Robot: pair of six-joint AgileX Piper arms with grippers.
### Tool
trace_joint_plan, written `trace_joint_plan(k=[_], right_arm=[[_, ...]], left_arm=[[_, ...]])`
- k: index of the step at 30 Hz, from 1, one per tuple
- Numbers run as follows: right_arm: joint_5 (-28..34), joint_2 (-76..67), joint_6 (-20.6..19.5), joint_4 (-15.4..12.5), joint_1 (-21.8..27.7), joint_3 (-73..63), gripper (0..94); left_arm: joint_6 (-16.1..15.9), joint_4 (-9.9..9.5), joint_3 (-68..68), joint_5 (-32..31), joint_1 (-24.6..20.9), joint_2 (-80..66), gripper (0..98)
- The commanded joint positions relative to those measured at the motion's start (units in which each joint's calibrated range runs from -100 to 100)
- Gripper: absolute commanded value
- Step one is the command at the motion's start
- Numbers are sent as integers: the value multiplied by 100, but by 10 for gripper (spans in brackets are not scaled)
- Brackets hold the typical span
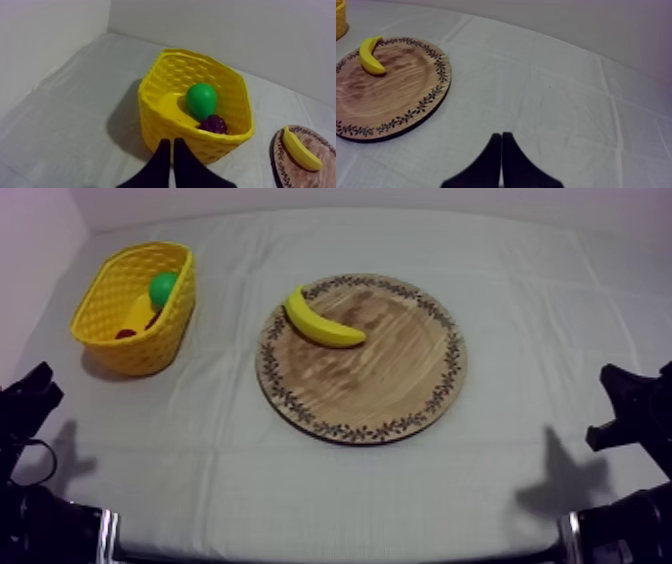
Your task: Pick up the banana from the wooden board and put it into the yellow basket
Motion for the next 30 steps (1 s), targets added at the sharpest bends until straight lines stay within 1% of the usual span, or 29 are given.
trace_joint_plan(k=[1,4,7,14,20,21,23,26,30], right_arm=[[-3,0,-1,-2,0,5,2],[-3,0,2,-2,0,5,2],[-3,0,0,-2,0,5,2],[-3,0,2,-2,0,5,2],[-3,0,-1,-2,0,5,2],[-3,0,-1,-2,0,5,2],[-3,0,1,-2,0,5,2],[-3,0,1,-2,0,5,2],[-3,0,3,-2,0,5,2]], left_arm=[[1,-4,6,-21,-3,-5,1],[-6,-4,6,-21,29,-5,1],[-21,-4,6,-21,192,-5,1],[27,-9,16,-42,1018,-28,1],[57,-8,-24,-42,1640,-31,1],[36,-25,-38,-33,1745,-28,1],[91,-121,-93,69,1937,-23,1],[265,-265,-259,348,2211,125,1],[446,-309,-742,581,2496,750,0]])
